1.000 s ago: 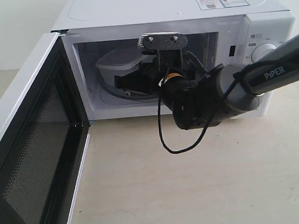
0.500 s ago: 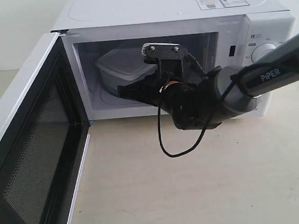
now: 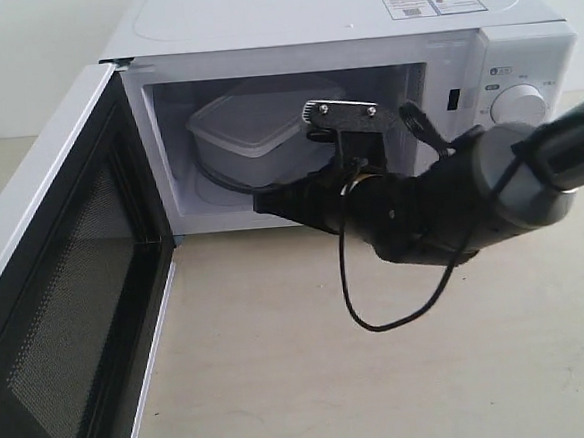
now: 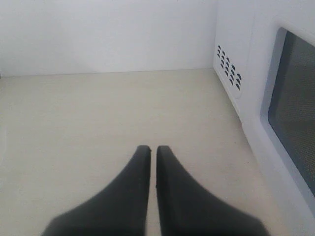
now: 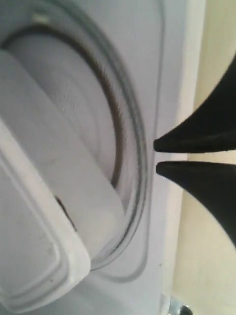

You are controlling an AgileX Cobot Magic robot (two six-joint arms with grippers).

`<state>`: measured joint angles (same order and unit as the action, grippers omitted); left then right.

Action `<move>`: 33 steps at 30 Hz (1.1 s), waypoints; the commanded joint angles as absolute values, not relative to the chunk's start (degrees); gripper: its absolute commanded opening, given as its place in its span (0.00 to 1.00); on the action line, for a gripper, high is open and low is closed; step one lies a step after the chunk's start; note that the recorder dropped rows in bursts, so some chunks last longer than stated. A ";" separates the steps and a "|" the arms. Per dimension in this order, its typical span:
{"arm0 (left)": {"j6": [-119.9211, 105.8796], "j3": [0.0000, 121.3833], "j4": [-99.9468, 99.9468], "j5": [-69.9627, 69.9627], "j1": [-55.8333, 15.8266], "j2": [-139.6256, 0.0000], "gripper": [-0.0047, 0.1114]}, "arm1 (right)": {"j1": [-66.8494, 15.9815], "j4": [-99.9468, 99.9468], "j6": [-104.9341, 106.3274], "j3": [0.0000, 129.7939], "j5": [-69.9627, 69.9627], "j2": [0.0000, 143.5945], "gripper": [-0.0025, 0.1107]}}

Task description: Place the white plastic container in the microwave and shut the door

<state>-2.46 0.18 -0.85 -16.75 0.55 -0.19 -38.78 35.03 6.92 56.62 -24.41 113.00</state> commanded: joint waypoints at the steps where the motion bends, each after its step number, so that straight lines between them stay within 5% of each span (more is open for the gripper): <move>1: -1.93 0.00 -0.42 -16.49 0.10 0.00 0.08 | -38.78 34.36 6.12 48.51 -28.24 106.53 0.02; 7: -1.93 0.00 -0.42 -16.49 0.10 0.00 0.08 | -44.08 34.36 5.58 31.48 -29.50 85.59 0.02; 19: -1.93 0.00 -0.42 -16.49 0.10 0.00 0.08 | -49.85 30.53 -2.78 20.57 -14.85 55.37 0.02; 33: -1.93 0.00 -0.42 -16.49 0.10 0.00 0.08 | -49.85 30.30 1.92 20.57 -6.44 47.33 0.02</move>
<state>-2.46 0.18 -0.85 -16.75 0.55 -0.19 -49.75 30.85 0.00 20.93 -8.57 47.52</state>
